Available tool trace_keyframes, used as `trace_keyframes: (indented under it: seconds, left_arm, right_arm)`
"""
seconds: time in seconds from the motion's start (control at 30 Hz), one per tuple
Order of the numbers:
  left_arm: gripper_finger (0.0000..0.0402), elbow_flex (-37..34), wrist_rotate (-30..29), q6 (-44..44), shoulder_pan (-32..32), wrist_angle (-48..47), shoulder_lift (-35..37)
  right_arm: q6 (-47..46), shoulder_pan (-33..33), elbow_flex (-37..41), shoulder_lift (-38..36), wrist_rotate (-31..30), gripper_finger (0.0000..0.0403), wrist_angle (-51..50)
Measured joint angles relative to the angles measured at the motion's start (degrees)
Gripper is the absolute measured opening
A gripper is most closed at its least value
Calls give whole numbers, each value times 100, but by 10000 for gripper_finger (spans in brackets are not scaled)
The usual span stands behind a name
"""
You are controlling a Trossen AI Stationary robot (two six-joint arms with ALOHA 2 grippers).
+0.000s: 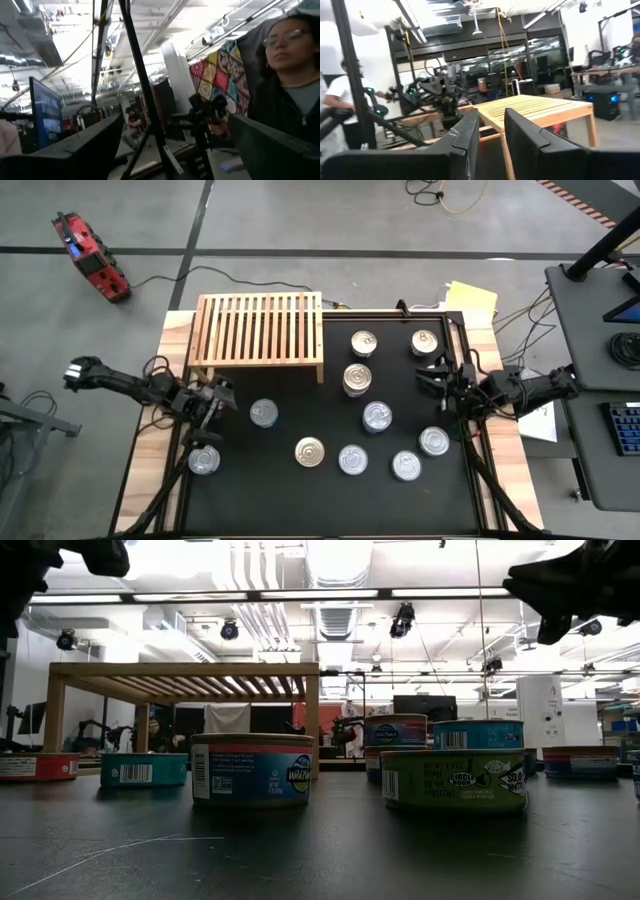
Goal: Stack canned seafood by type on shelf
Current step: Put the green blue tuna can on the shelf
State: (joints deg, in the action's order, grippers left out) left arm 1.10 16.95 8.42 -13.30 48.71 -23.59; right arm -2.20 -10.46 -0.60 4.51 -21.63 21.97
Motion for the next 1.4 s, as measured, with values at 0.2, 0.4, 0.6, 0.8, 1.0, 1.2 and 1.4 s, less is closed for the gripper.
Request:
trace_keyframes:
  seconds: [0.2,0.4,0.6,0.8,1.0,1.2,1.4]
  left_arm:
    - [346,107,4,-861,0,1276,-870]
    - [346,1231,7,-1085,0,114,-1840]
    - [346,2733,-23,-2041,-23,-3848,-2310]
    - [346,3452,-295,-3185,-91,-5438,-2925]
    - [346,3745,-291,-3278,-111,-5541,-3218]
    - [346,3948,-289,-3506,-116,-5631,-3452]
    - [346,4305,-276,-3687,-114,-5764,-3821]
  right_arm:
    - [59,0,0,205,52,98,-2]
    - [90,0,0,352,57,98,328]
    - [210,0,0,462,58,81,250]
    - [305,0,0,522,57,67,239]
    - [455,0,0,532,57,65,233]
    - [517,0,0,532,59,80,233]
    - [299,0,0,532,59,93,233]
